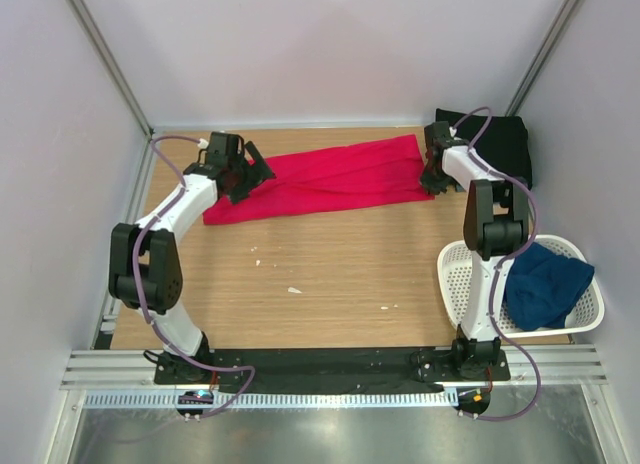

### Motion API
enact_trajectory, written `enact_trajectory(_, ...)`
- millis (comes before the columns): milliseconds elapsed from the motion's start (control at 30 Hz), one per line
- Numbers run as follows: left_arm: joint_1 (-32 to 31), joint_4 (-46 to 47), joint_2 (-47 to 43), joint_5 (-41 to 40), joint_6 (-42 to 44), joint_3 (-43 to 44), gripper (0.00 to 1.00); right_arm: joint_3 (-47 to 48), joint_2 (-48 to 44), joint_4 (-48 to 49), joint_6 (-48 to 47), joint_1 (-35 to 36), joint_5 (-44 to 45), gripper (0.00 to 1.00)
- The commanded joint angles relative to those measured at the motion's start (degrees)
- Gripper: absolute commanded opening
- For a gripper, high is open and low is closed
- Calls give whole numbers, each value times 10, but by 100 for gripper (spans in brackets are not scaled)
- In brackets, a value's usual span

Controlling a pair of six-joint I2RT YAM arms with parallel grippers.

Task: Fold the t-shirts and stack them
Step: Fold the tshirt

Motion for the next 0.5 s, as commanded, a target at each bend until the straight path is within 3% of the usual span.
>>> enact_trajectory(0,2,13,9,1,9,22,90,38,1,32,0,2,5,14)
enact_trajectory(333,3,11,22,1,7,24,90,77,43,85,26,2,-37,19)
enact_trajectory(467,3,12,35,4,11,42,90,111,72,135,57,1,-96,20)
